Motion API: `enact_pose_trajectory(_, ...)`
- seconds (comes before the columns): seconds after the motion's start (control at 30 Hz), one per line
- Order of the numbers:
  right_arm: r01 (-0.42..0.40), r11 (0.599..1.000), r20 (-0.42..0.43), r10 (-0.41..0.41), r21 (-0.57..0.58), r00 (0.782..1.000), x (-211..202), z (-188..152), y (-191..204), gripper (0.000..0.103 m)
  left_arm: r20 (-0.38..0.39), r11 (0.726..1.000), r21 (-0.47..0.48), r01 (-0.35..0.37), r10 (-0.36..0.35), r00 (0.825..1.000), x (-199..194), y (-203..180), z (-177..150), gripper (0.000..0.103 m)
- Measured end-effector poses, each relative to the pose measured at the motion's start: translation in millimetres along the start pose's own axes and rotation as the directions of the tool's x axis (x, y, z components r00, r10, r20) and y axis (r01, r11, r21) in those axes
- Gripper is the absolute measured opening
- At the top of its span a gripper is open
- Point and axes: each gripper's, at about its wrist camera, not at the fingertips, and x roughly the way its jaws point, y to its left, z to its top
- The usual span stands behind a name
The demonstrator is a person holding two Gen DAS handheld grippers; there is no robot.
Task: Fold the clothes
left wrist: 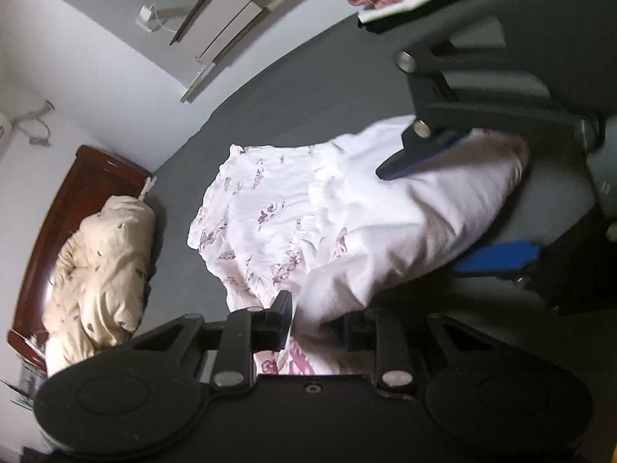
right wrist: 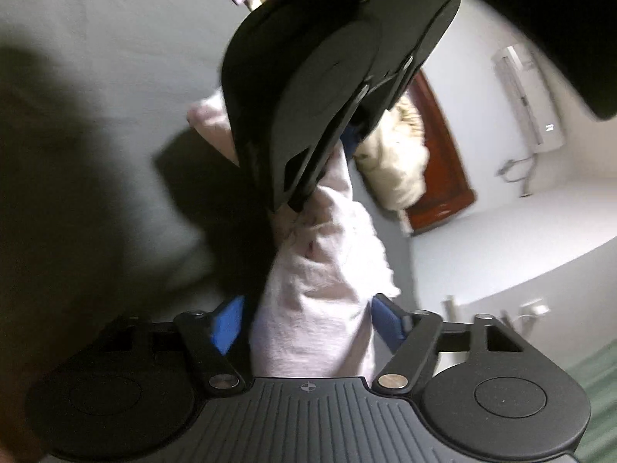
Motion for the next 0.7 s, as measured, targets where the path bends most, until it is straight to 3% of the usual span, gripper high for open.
enact_pose_trajectory(0.13, 0.042, 0.999, -0.027, -0.043, -0.02, 0.999, 14, -4, -4, 0.076, 0.001, 0.998, -0.052, 0.025, -0.025, 1.0, -5, 11, -1, 0.026)
enact_pose_trajectory(0.27, -0.019, 1.0, -0.001, 0.019, 0.005, 1.0, 17, -10, -27, 0.075, 0.0, 0.996, -0.083, 0.036, -0.036, 0.999, -7, 13, -3, 0.027)
enact_pose_trajectory(0.37, -0.08, 0.997, 0.029, 0.079, 0.021, 0.996, 16, -15, -53, 0.075, -0.002, 0.999, -0.039, 0.024, -0.024, 1.0, -9, 5, -7, 0.027)
enact_pose_trajectory(0.43, -0.12, 0.993, 0.05, 0.119, 0.014, 0.992, 15, -19, -70, 0.069, 0.011, 1.0, 0.015, 0.022, -0.023, 1.0, -13, -5, -12, 0.031)
enact_pose_trajectory(0.5, -0.179, 0.983, 0.064, 0.176, 0.034, 0.982, 18, -22, -89, 0.053, 0.024, 0.997, 0.075, 0.01, -0.012, 1.0, -17, -19, -16, 0.04)
enact_pose_trajectory(0.7, -0.331, 0.937, 0.08, 0.323, 0.115, 0.943, 28, -22, -134, 0.041, 0.062, 0.965, 0.253, -0.069, 0.055, 0.997, -16, -59, -24, 0.066)
